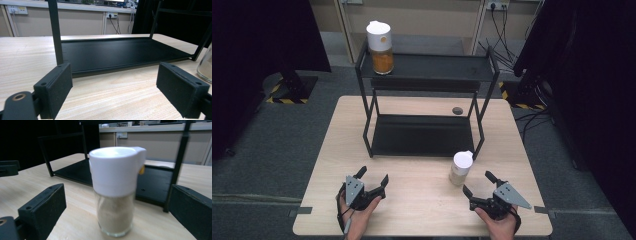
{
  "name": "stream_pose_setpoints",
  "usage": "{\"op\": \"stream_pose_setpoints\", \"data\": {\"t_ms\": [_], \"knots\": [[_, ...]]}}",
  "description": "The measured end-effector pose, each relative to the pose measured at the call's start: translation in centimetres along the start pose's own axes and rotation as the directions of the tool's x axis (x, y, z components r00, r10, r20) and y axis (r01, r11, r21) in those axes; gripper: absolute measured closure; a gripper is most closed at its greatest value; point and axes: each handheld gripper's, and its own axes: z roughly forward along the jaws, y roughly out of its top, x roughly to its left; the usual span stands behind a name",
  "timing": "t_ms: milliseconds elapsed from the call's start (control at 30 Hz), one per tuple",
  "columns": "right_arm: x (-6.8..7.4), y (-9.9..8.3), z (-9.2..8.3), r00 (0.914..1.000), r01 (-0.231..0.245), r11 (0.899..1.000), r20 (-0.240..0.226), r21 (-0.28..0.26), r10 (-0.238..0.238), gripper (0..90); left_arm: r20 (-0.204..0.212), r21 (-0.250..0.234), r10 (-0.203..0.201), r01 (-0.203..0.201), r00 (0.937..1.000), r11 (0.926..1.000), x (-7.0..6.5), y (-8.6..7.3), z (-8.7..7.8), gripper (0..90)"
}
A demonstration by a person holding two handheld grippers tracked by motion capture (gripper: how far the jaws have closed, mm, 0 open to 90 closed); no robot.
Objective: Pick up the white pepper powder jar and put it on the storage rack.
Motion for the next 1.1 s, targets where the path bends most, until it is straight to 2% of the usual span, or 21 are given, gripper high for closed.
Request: {"op": "stream_pose_setpoints", "data": {"t_ms": [167, 533, 900, 1100], "knots": [[0.1, 0.6, 2.1, 1.0000, 0.002, 1.000, 0.004, 0.021, -0.002, 5.4, 0.000, 0.001, 0.015, -0.015, 0.9999, 0.9999, -0.1, 0.0, 0.0, 13.0], [0.2, 0.4, 4.7, 0.9993, 0.037, 0.996, -0.001, 0.087, -0.037, 17.7, -0.001, -0.002, 0.014, -0.014, 0.9999, 0.9999, -0.1, 0.0, 0.0, 13.0], [-0.1, 0.4, 5.5, 0.9991, 0.041, 0.995, 0.005, 0.094, -0.042, 29.7, 0.000, -0.002, 0.017, -0.017, 0.9999, 0.9999, -0.2, 0.0, 0.0, 12.9], [-0.1, 0.4, 5.6, 0.9989, 0.046, 0.995, 0.005, 0.091, -0.047, 30.3, 0.000, -0.002, 0.017, -0.017, 0.9999, 0.9999, -0.1, 0.0, 0.0, 12.9]]}}
